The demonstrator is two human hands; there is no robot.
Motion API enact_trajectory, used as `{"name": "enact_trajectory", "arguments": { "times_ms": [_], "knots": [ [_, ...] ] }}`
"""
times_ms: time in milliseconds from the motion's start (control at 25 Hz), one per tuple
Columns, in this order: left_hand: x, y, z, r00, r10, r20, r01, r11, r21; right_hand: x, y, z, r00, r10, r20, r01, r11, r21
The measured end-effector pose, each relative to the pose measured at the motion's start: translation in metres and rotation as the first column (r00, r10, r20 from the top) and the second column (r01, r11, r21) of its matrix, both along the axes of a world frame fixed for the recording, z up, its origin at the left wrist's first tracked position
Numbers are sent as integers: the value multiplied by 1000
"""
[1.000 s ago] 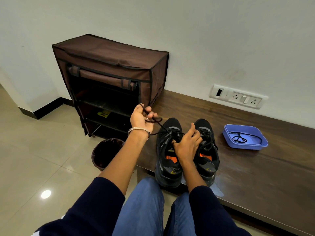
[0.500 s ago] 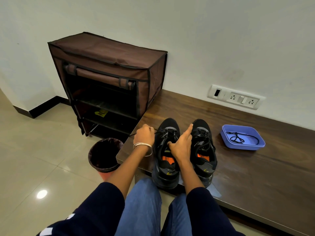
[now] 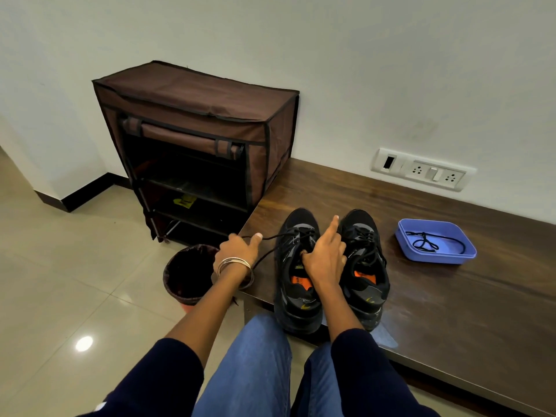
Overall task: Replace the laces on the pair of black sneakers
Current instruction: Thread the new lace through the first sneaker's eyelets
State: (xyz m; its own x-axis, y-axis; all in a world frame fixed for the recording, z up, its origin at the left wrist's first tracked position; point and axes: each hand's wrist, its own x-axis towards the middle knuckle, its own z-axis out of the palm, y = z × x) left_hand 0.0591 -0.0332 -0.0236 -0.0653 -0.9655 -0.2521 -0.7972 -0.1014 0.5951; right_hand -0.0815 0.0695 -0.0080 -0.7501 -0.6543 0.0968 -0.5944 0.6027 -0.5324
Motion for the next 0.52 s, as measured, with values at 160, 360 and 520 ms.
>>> {"name": "enact_trajectory", "arguments": {
  "times_ms": [160,360,520],
  "knots": [
    [-33,3,8,974,-182,133,193,979,-69,1,0,0,1000,-9,-30,10,1000,27],
    [-57,-3,16,849,131,-512,59,940,337,0,-1,0,998,-30,-63,34,998,54],
    [-61,-5,44,542,330,-773,-4,920,391,1,-2,0,994,-45,-96,53,995,82]
  ]
}}
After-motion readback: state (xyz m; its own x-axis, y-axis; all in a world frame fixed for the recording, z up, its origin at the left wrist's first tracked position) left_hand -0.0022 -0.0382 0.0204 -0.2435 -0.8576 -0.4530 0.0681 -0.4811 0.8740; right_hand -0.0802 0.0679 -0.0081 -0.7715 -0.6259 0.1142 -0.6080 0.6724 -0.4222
